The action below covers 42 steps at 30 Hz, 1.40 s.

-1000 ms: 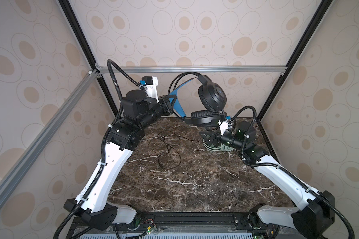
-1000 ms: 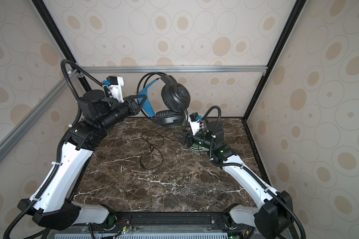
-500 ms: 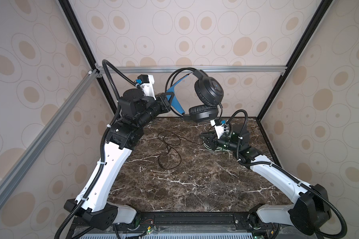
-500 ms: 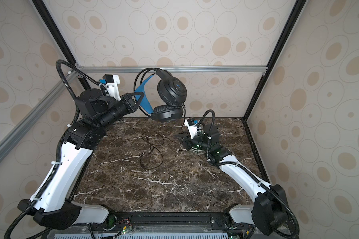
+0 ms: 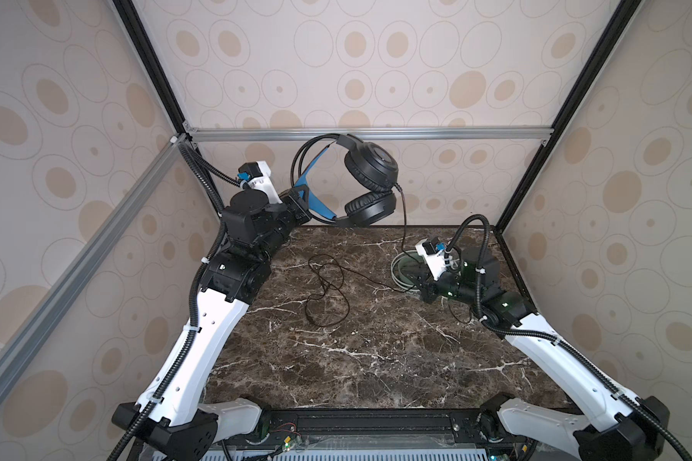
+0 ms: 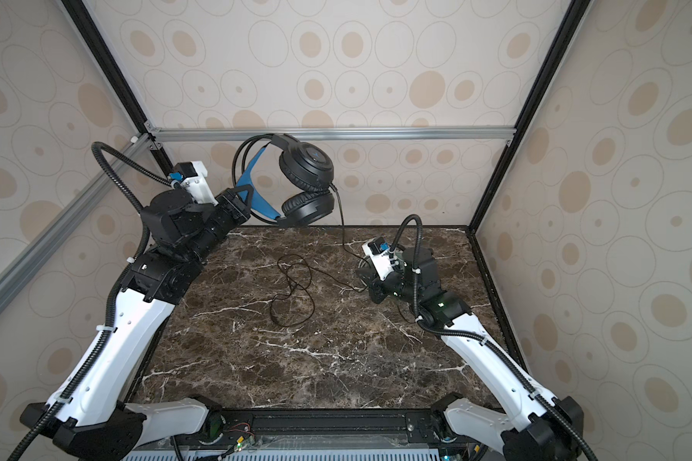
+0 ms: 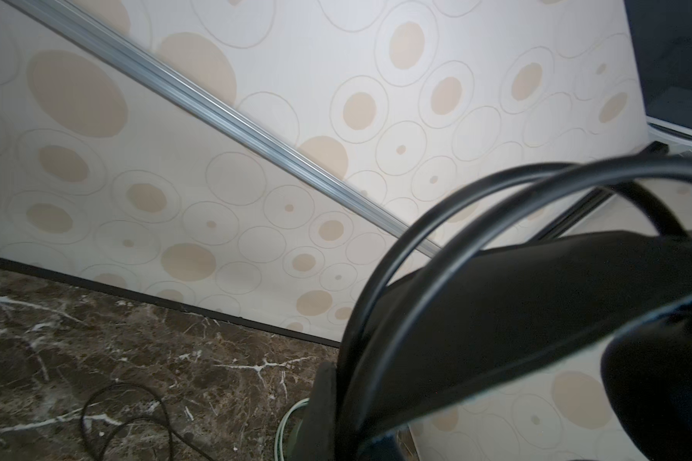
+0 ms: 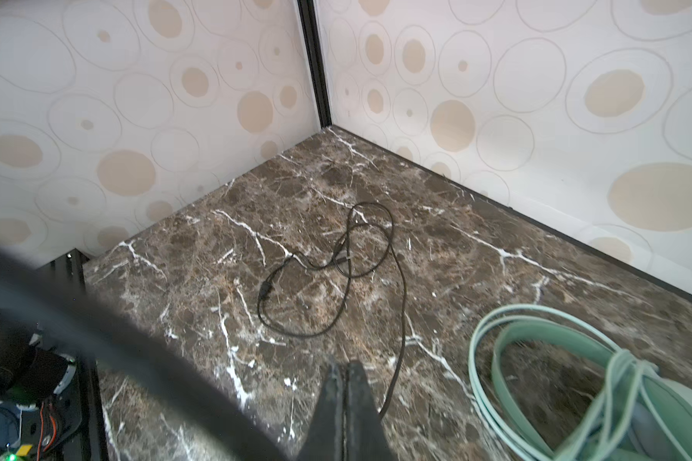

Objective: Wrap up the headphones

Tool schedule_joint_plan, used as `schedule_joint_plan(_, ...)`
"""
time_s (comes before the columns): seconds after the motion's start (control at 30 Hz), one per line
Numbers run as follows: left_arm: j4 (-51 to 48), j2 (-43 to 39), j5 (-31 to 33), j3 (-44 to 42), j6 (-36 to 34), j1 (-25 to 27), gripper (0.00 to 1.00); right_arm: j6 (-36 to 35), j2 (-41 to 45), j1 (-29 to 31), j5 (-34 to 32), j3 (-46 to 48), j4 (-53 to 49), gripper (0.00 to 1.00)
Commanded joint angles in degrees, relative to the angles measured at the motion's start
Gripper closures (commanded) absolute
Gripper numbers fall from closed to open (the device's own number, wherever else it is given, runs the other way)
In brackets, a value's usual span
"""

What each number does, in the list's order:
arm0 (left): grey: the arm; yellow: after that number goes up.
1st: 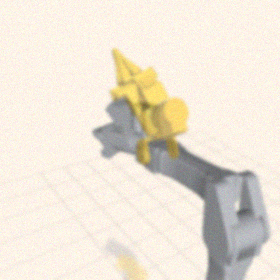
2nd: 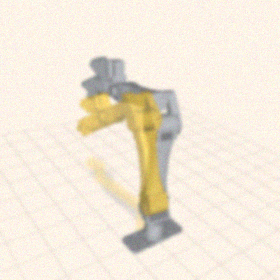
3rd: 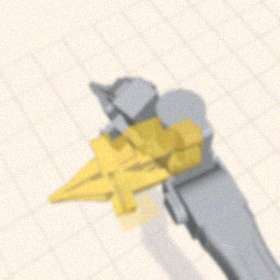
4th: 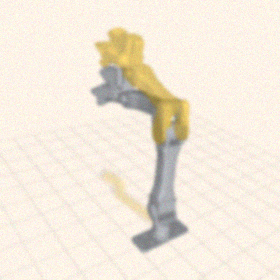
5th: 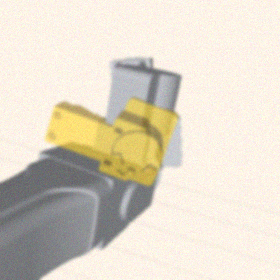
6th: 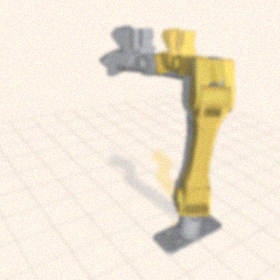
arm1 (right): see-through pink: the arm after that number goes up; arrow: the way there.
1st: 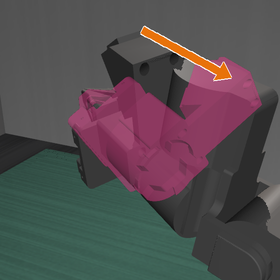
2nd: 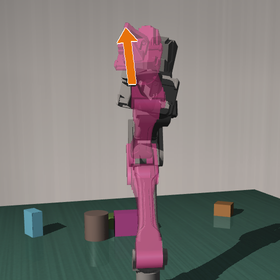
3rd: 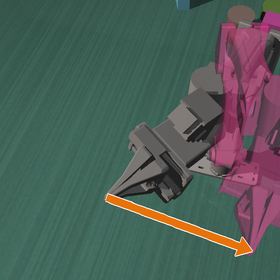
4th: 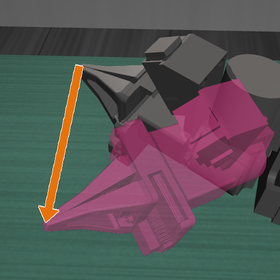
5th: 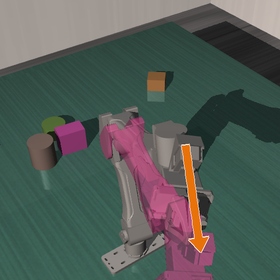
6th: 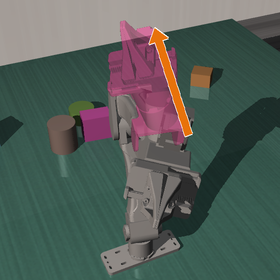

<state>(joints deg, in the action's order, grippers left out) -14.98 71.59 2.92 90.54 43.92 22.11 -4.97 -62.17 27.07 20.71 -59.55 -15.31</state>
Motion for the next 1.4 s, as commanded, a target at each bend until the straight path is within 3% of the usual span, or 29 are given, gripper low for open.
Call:
schedule_joint_plan(0.0, 5.4, -1.7, 8.6, -1.4, 1.4, -0.7, 1.0, -9.5, 3.8, 1.7, -5.4, -5.1, -16.7, 1.0)
schedule_joint_plan(0.17, 5.2, 0.5, 10.6, -2.6, -4.1, -0.7, 1.0, -19.9, 5.7, 10.8, -19.8, -13.4, -30.7, 1.0)
schedule_joint_plan(0.33, 5.2, 1.6, 8.4, -5.1, -14.0, -0.2, 1.0, -26.4, -0.1, 17.5, -31.8, -28.3, -40.1, 1.0)
schedule_joint_plan(0.47, 1.8, 2.6, 6.4, -5.8, -23.0, 1.9, 1.0, -32.5, -7.7, 21.8, -39.7, -40.6, -44.8, 1.0)
schedule_joint_plan(0.6, -3.3, 2.6, 2.2, -6.5, -29.4, 3.8, 1.0, -36.4, -13.1, 25.8, -48.4, -46.8, -42.7, 1.0)
schedule_joint_plan(0.73, -8.6, 1.4, -1.0, -8.0, -33.7, 5.3, 1.0, -36.5, -16.7, 26.9, -51.5, -49.0, -41.2, 1.0)
schedule_joint_plan(1.0, -10.1, -3.6, -15.9, -15.9, -39.0, 7.7, 1.0, -35.4, -20.5, 26.9, -57.0, -50.0, -38.3, 1.0)
schedule_joint_plan(1.37, -6.3, -6.8, -27.7, -20.3, -36.1, 8.2, 1.0, -26.4, -21.9, 21.1, -50.2, -51.5, -40.6, 0.94)
